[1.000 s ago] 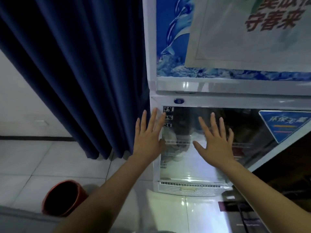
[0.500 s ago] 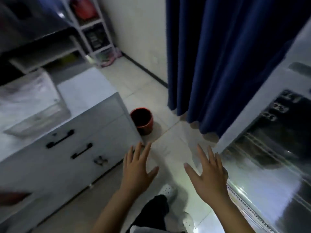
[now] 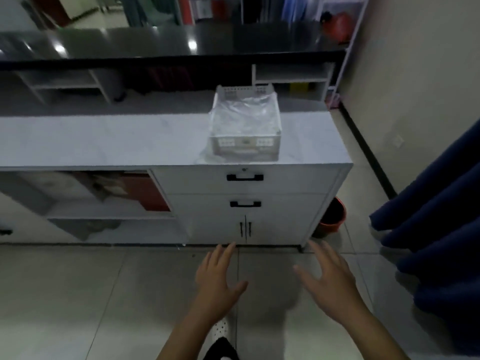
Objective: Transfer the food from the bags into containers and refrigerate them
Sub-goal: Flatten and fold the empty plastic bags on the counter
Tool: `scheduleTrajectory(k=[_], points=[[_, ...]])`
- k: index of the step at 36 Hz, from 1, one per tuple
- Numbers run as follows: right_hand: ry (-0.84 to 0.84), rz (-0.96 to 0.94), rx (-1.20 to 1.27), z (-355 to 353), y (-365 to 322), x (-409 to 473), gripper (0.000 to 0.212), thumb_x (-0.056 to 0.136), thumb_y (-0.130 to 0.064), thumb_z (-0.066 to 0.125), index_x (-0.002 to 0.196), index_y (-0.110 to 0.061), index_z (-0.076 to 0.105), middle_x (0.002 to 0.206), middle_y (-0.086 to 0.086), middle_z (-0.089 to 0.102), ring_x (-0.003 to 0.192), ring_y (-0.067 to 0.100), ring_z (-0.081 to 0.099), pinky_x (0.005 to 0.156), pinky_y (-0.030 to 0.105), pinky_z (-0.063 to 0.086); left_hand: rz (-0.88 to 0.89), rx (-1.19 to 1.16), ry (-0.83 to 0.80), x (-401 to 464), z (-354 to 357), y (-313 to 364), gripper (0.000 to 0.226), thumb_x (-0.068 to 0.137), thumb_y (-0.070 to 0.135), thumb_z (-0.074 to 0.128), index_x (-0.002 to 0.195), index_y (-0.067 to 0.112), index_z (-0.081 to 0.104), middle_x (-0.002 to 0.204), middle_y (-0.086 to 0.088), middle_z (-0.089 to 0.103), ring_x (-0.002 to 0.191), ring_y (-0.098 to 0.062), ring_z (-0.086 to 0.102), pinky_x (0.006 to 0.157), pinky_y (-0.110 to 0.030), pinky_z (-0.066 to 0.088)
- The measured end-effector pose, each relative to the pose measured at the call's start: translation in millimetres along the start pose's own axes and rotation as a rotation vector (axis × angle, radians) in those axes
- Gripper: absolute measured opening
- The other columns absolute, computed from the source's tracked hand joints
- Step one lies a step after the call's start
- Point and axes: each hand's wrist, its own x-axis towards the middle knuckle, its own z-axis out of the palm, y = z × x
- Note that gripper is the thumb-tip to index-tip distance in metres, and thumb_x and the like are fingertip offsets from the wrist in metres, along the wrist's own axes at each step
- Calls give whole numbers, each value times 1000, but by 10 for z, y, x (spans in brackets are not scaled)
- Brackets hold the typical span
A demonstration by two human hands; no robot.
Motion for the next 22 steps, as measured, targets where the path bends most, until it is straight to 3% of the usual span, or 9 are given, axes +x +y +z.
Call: scheduleTrajectory(k=[8,12,22], points=[[-3,-84,-15,335,-1038,720,69,91,-60,55,152,-39,31,162,-4,24,150,18,17,120,48,23,-6,-144,85,651,-712,-685,78,94,50,61,158,36,18,166,4,19,154,-17,12,123,-43,19],[43,-83,15,417,-1384,973,70,91,-58,57,153,-42,30,165,-7,15,152,16,11,123,43,16,4,-185,95,946,-984,-940,76,94,49,62,157,35,23,165,4,23,153,-16,16,123,-42,19],[122,-61,12,-46,-1735,1649,65,90,-52,62,149,-44,34,164,-8,19,150,16,16,122,42,19,92,-266,93,1941,-1687,-858,75,93,40,68,156,33,28,165,3,24,152,-15,18,123,-39,21]])
